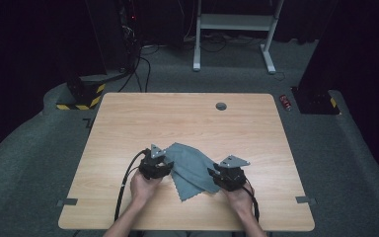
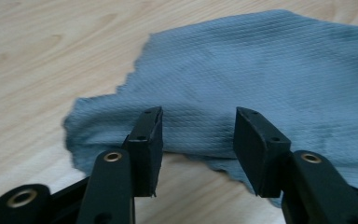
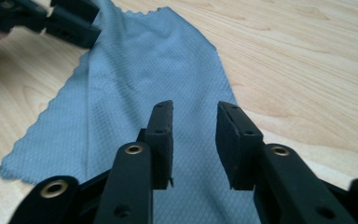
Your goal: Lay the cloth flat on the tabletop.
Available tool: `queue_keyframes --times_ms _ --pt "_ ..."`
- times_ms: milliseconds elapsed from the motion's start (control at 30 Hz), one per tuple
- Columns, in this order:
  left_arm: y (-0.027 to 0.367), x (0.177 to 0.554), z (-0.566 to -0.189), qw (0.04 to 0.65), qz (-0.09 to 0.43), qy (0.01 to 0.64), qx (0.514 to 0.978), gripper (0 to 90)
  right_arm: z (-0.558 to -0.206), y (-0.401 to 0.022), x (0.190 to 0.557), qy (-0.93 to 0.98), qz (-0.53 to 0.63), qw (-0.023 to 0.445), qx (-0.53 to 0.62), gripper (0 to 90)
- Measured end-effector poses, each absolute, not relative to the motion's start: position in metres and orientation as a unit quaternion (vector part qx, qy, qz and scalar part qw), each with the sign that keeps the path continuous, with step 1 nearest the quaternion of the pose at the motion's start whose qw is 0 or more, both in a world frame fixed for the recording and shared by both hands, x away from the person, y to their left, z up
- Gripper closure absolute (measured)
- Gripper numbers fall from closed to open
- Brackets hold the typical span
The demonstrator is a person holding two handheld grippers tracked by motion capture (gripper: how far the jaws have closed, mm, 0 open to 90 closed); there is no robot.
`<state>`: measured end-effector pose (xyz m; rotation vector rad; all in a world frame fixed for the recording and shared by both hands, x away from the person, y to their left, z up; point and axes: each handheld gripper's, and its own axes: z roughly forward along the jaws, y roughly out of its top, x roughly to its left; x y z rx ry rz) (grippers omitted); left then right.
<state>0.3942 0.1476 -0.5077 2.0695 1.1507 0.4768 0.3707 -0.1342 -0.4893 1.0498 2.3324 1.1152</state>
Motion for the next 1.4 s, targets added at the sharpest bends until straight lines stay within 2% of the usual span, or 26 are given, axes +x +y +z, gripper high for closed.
queue_keyframes --times_ms 233,367,467,667,767,1033,1233,1400 --pt "0.137 0.374 -0.504 0.361 0.182 0.426 0.809 49.0 -0.503 -0.129 0.396 0.831 0.348 0.18 0.394 62.9" --pt "0.127 0.366 -0.509 0.338 0.183 0.411 0.827 45.5 -0.511 -0.131 0.406 0.828 0.339 0.172 0.413 64.2" --pt "0.124 0.366 -0.515 0.327 0.179 0.413 0.831 44.2 -0.515 -0.133 0.409 0.828 0.332 0.168 0.418 69.7" --pt "0.123 0.365 -0.516 0.324 0.189 0.407 0.833 42.5 -0.513 -0.135 0.409 0.841 0.318 0.176 0.401 88.5" --pt "0.124 0.367 -0.515 0.321 0.183 0.408 0.835 42.4 -0.512 -0.135 0.409 0.846 0.309 0.184 0.393 89.6" --pt "0.149 0.366 -0.514 0.313 0.186 0.423 0.83 43.0 -0.503 -0.158 0.398 0.834 0.307 0.21 0.407 89.9" --pt "0.164 0.365 -0.515 0.319 0.185 0.432 0.823 43.4 -0.503 -0.164 0.386 0.84 0.313 0.192 0.399 88.1" --pt "0.171 0.365 -0.52 0.337 0.187 0.434 0.814 37.5 -0.5 -0.158 0.393 0.828 0.337 0.184 0.409 72.8"
